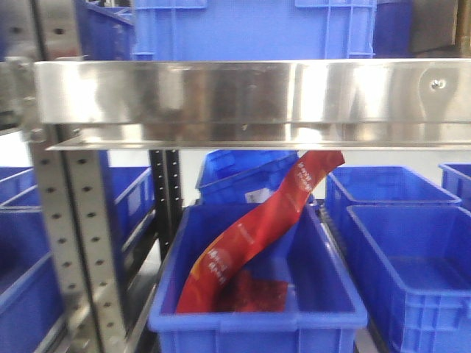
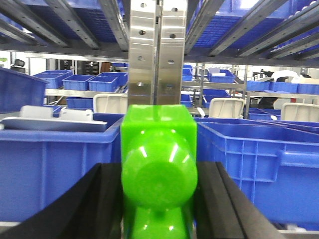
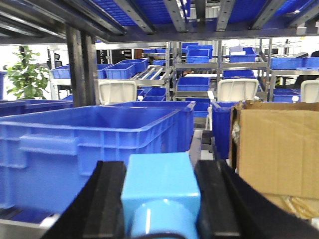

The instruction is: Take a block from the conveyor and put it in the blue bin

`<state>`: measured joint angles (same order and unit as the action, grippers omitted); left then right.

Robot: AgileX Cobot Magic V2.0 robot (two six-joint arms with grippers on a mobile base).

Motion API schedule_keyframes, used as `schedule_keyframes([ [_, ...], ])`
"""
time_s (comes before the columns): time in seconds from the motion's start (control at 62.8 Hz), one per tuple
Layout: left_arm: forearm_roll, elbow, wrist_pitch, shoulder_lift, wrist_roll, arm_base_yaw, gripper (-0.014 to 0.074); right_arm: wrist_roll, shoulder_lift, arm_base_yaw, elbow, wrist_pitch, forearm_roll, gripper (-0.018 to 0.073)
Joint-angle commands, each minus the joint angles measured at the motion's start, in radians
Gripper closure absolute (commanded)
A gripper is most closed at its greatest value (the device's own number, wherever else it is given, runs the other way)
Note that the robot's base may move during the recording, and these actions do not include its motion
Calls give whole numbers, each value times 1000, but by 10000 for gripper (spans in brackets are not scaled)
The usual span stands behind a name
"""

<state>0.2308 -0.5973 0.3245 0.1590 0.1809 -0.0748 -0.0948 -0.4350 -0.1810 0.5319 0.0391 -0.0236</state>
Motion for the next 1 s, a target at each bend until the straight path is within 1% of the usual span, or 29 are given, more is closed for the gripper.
schedule_keyframes([
  [0.0,7,-1,-21,-2,-7,-1,708,7,3,-1,-2,-25,-8,721],
  [0.987,7,-1,-21,-2,-7,-1,708,7,3,-1,-2,-25,-8,721],
])
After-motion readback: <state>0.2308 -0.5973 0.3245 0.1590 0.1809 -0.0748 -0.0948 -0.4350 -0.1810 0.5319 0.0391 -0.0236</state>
